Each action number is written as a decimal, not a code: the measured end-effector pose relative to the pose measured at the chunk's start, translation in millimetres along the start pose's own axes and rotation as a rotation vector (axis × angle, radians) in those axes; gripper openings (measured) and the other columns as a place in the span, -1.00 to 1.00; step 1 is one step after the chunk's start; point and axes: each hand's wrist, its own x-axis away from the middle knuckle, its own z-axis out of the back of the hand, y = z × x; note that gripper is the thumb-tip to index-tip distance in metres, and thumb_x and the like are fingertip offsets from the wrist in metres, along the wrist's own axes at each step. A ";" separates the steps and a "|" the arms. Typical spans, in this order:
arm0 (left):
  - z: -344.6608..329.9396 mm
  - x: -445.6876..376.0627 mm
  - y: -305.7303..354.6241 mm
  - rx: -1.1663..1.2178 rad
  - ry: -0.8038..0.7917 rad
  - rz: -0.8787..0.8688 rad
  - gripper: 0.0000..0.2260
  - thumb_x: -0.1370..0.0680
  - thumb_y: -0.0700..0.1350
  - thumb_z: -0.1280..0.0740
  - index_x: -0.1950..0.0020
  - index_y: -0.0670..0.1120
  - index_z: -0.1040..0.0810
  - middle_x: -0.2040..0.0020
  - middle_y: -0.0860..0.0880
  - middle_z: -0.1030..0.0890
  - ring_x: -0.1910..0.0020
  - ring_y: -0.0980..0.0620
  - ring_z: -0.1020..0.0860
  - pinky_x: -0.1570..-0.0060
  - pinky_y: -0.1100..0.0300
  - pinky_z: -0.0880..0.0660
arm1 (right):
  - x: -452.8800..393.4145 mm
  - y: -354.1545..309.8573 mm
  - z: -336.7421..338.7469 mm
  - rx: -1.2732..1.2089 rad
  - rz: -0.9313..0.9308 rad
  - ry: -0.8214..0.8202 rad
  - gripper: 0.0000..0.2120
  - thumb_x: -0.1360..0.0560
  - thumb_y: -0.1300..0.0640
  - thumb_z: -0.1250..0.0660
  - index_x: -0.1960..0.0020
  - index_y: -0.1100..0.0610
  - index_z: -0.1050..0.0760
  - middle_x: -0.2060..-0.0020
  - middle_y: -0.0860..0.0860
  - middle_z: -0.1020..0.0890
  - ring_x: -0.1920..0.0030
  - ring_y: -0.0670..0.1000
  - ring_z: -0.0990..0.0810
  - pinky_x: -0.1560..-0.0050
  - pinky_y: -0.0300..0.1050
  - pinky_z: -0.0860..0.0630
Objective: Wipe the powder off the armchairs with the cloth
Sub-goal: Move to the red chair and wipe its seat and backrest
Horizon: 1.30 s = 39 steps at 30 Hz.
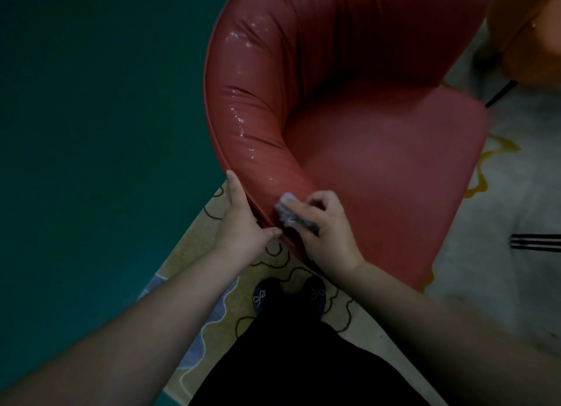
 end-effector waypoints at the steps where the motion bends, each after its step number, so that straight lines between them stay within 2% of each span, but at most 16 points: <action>1: -0.3 -0.3 -0.2 -0.008 0.002 0.000 0.20 -0.32 -0.15 -0.57 -0.53 0.06 0.37 -0.58 -0.01 0.10 -0.49 -0.01 -0.19 -0.40 0.01 -0.31 | -4.1 -0.4 -3.3 0.037 0.061 -0.043 -0.53 -0.39 0.33 -0.44 -0.23 -0.02 -0.58 0.02 0.03 -0.41 -0.02 0.05 -0.46 -0.11 -0.19 -0.42; 3: 0.3 -0.9 -2.1 -0.006 0.010 0.007 0.22 -0.30 -0.11 -0.59 -0.52 0.10 0.36 -0.58 0.01 0.07 -0.43 -0.07 -0.32 -0.34 -0.02 -0.39 | -24.3 -1.2 -10.8 0.023 0.066 -0.067 -0.53 -0.41 0.37 -0.41 -0.24 0.00 -0.58 0.02 0.04 -0.41 -0.02 0.05 -0.47 -0.09 -0.22 -0.44; 5: 1.7 -1.7 -6.8 0.029 0.007 0.001 0.24 -0.24 -0.03 -0.62 -0.50 0.20 0.35 -0.58 0.07 0.04 -0.34 -0.12 -0.44 -0.28 -0.05 -0.45 | -44.4 3.7 -12.7 -0.093 -0.106 0.013 -0.59 -0.45 0.35 -0.40 -0.24 0.03 -0.58 0.00 0.05 -0.38 -0.02 0.03 -0.47 -0.11 -0.35 -0.41; 7: 3.5 -1.3 -9.7 0.078 -0.015 0.000 0.22 -0.20 0.05 -0.59 -0.48 0.27 0.33 -0.58 0.13 0.05 -0.31 -0.13 -0.47 -0.29 -0.06 -0.44 | -48.9 14.5 -4.5 -0.160 -0.322 0.096 -0.65 -0.49 0.28 -0.38 -0.24 0.02 -0.57 0.00 0.02 -0.37 -0.01 -0.02 -0.46 -0.08 -0.51 -0.33; 9: 4.5 -3.6 -9.1 0.104 0.005 -0.011 0.20 -0.21 0.08 -0.58 -0.49 0.26 0.31 -0.57 0.14 0.08 -0.37 -0.12 -0.42 -0.33 -0.07 -0.40 | -34.7 21.0 3.0 -0.160 -0.386 0.096 -0.65 -0.50 0.22 -0.39 -0.22 -0.11 -0.54 0.01 -0.03 -0.37 0.00 -0.06 -0.45 -0.07 -0.54 -0.32; 11: 5.4 -8.1 -6.0 0.081 0.054 -0.029 0.20 -0.26 0.03 -0.60 -0.53 0.15 0.30 -0.58 0.08 0.12 -0.51 -0.06 -0.18 -0.42 -0.04 -0.28 | -20.5 10.1 2.8 -0.136 -0.267 0.061 -0.60 -0.48 0.24 -0.41 -0.19 -0.17 -0.52 -0.01 -0.04 -0.38 -0.05 -0.05 -0.47 -0.15 -0.44 -0.36; 13: 7.0 -10.2 -0.8 0.032 0.078 -0.038 0.18 -0.30 -0.03 -0.59 -0.55 0.05 0.28 -0.59 0.00 0.14 -0.55 0.05 0.03 -0.49 0.03 -0.14 | -24.8 1.0 -6.2 -0.118 -0.105 0.010 -0.58 -0.45 0.29 -0.43 -0.22 -0.08 -0.56 -0.01 0.00 -0.40 -0.06 0.01 -0.48 -0.18 -0.31 -0.40; 15: 8.9 -10.8 1.6 0.012 0.079 -0.036 0.18 -0.29 -0.02 -0.60 -0.55 0.05 0.29 -0.58 -0.01 0.16 -0.55 0.06 0.08 -0.49 0.00 -0.14 | -48.2 -2.6 -16.5 -0.090 0.023 -0.052 -0.57 -0.43 0.32 -0.43 -0.23 -0.01 -0.58 0.01 0.01 -0.40 -0.02 0.00 -0.47 -0.14 -0.25 -0.44; 18: 10.8 -8.7 3.3 -0.004 0.060 -0.024 0.19 -0.29 0.02 -0.59 -0.54 0.07 0.30 -0.58 0.02 0.18 -0.55 0.06 0.06 -0.47 -0.02 -0.18 | -77.1 9.1 -18.7 -0.183 -0.166 0.047 -0.62 -0.47 0.31 -0.40 -0.23 0.01 -0.59 0.06 -0.09 -0.36 0.12 0.01 -0.50 0.01 -0.17 -0.54; 20: 10.8 -7.9 3.4 0.014 0.056 -0.021 0.19 -0.29 0.02 -0.59 -0.54 0.07 0.30 -0.58 0.03 0.17 -0.55 0.08 0.08 -0.48 -0.01 -0.16 | -72.9 19.5 -11.6 -0.201 -0.341 0.105 -0.65 -0.50 0.28 -0.38 -0.23 -0.02 -0.57 0.06 -0.08 -0.36 0.13 -0.16 -0.48 0.04 -0.41 -0.45; 23: 10.7 -8.9 4.2 0.034 0.078 -0.037 0.18 -0.29 -0.01 -0.60 -0.55 0.04 0.28 -0.58 0.02 0.15 -0.54 0.10 0.12 -0.51 0.02 -0.06 | -51.0 9.0 -8.5 -0.192 -0.244 0.042 -0.61 -0.48 0.29 -0.40 -0.18 -0.10 -0.55 0.05 -0.09 -0.37 0.06 -0.27 -0.44 -0.08 -0.53 -0.33; 27: 13.9 -18.5 -0.5 0.029 0.086 -0.026 0.19 -0.28 -0.01 -0.60 -0.55 0.07 0.27 -0.59 0.03 0.11 -0.55 0.07 0.04 -0.50 0.00 -0.12 | -74.7 -3.5 -26.7 -0.198 -0.055 -0.067 -0.60 -0.44 0.31 -0.43 -0.21 -0.04 -0.58 0.02 -0.04 -0.38 0.02 -0.09 -0.49 -0.10 -0.44 -0.39; 30: 23.5 -28.4 -1.8 0.063 0.068 -0.029 0.20 -0.25 0.02 -0.61 -0.55 0.11 0.26 -0.58 0.08 0.10 -0.54 0.10 -0.04 -0.46 -0.02 -0.20 | -108.7 7.3 -28.3 -0.253 -0.230 -0.003 -0.64 -0.49 0.26 -0.39 -0.21 -0.07 -0.59 0.05 -0.13 -0.36 0.25 -0.12 -0.48 0.30 -0.53 -0.42; 32: 32.7 -35.3 0.5 0.040 0.032 -0.043 0.19 -0.28 0.03 -0.60 -0.55 0.09 0.27 -0.58 0.07 0.07 -0.53 0.11 -0.04 -0.48 -0.01 -0.18 | -110.2 13.5 -23.6 -0.219 -0.364 0.034 -0.67 -0.52 0.27 -0.35 -0.21 -0.05 -0.57 0.03 -0.06 -0.39 0.29 -0.19 -0.51 0.38 -0.52 -0.40; 34: 42.9 -42.6 2.8 0.032 0.020 -0.057 0.17 -0.30 0.01 -0.60 -0.56 0.05 0.27 -0.58 0.04 0.03 -0.53 0.11 -0.05 -0.49 0.02 -0.14 | -94.6 9.3 -23.6 -0.196 -0.380 0.045 -0.67 -0.52 0.28 -0.35 -0.18 -0.07 -0.57 0.00 0.00 -0.41 0.25 -0.13 -0.53 0.32 -0.48 -0.44; 39: 65.4 -67.9 -2.2 -0.006 -0.019 -0.070 0.20 -0.25 0.04 -0.60 -0.56 0.07 0.25 -0.56 0.03 -0.12 -0.44 -0.01 -0.31 -0.39 -0.02 -0.32 | -98.2 -19.3 -45.2 -0.137 -0.055 -0.039 -0.55 -0.44 0.33 -0.42 -0.21 -0.09 -0.57 0.03 -0.03 -0.37 0.08 0.00 -0.50 0.01 -0.29 -0.48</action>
